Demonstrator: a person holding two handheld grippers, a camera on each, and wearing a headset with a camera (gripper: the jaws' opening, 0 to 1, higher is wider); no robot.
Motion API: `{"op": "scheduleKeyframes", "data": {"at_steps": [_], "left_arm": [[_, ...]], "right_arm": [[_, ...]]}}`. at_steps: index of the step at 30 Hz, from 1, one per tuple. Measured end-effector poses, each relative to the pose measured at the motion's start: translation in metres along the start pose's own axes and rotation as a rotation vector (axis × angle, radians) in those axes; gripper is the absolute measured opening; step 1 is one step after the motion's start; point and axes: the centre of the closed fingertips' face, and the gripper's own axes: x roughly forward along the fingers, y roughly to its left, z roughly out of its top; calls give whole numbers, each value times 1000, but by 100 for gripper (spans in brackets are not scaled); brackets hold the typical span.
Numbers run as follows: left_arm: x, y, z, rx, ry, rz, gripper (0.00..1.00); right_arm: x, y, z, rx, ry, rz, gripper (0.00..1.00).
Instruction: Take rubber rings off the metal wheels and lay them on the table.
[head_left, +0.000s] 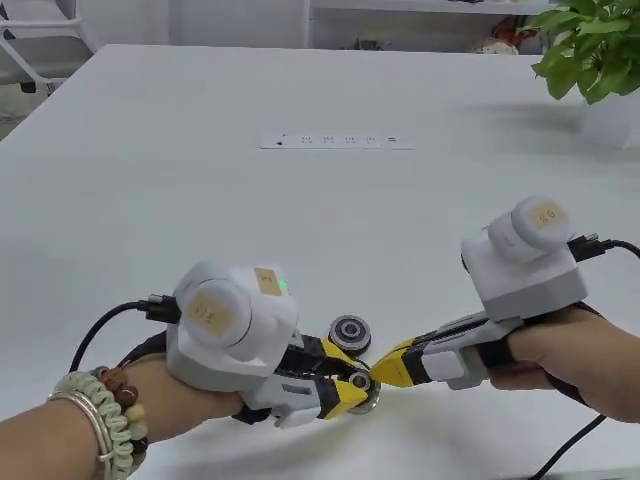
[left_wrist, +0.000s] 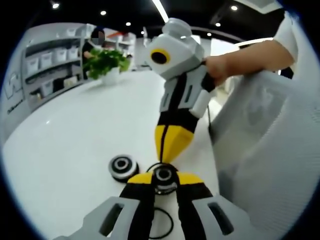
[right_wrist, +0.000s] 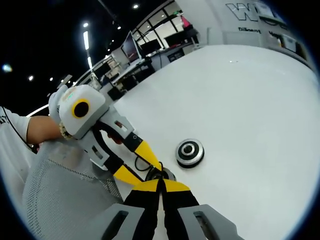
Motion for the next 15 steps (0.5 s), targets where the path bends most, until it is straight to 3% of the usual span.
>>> {"op": "scheduleKeyframes", "data": {"at_steps": [8, 11, 15], "left_arm": [[-15, -8, 18, 20, -14, -29, 34], [-22, -13, 26, 84, -25, -34, 39], [-35, -13, 33, 111, -37, -19, 42]], "right_arm": [[-3, 0, 6, 14, -33, -4, 0], [-4, 3, 10, 9, -44, 3, 0], [-5, 7, 16, 2, -68, 12, 0]]}}
